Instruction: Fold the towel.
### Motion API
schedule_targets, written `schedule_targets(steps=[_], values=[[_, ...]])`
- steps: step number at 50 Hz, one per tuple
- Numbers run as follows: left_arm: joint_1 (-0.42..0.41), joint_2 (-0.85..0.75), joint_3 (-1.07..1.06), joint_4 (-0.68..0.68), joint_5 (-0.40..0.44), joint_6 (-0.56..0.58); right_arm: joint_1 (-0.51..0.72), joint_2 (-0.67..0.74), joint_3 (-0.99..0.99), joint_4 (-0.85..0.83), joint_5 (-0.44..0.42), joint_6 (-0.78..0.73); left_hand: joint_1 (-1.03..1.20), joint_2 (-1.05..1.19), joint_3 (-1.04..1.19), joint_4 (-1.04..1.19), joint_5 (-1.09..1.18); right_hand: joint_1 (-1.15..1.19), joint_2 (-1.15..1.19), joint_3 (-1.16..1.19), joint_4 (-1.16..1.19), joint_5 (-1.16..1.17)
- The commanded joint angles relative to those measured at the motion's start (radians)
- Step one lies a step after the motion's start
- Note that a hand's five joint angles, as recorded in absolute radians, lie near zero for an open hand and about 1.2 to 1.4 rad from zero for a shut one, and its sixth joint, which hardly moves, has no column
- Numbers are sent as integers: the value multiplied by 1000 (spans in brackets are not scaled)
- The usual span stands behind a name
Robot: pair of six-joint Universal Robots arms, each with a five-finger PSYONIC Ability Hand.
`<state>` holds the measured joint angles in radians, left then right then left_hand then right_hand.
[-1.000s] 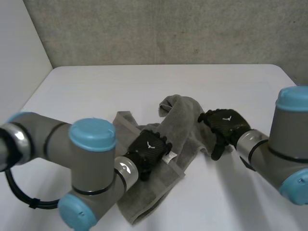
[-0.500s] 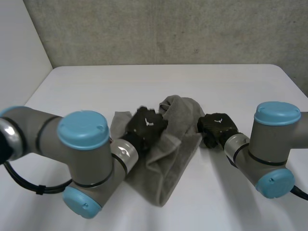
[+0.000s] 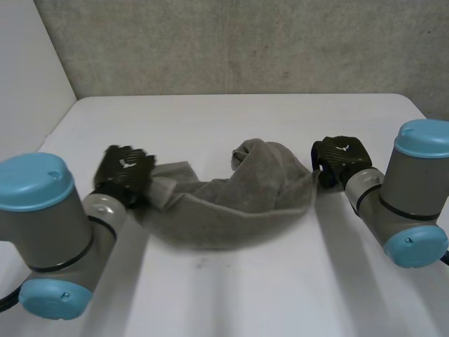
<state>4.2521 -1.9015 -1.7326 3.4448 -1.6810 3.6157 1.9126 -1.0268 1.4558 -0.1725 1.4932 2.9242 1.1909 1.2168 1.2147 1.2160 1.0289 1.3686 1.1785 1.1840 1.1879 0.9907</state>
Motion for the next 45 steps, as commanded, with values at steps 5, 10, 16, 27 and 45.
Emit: schedule_targets(steps=[5,10,16,27,45], values=[[66,39,-149,1,-28,-156,5,57,-9,76,-21,-68,-562,-588,-586,-587,-575,28,218,212,208,231],[54,56,-174,-9,-26,-160,5,80,-9,77,-21,-69,-1004,-1030,-1028,-1029,-1016,28,218,212,208,231],[64,185,-208,-6,-23,-160,5,77,-8,80,-21,-68,-1013,-1039,-1036,-1038,-1025,28,218,212,208,231],[49,334,-280,-1,78,-149,5,70,6,80,-19,-69,-980,-1006,-1004,-1005,-993,28,218,212,208,231],[37,274,-398,5,172,213,5,70,11,80,-18,-76,-963,-989,-987,-988,-975,28,218,212,208,231]])
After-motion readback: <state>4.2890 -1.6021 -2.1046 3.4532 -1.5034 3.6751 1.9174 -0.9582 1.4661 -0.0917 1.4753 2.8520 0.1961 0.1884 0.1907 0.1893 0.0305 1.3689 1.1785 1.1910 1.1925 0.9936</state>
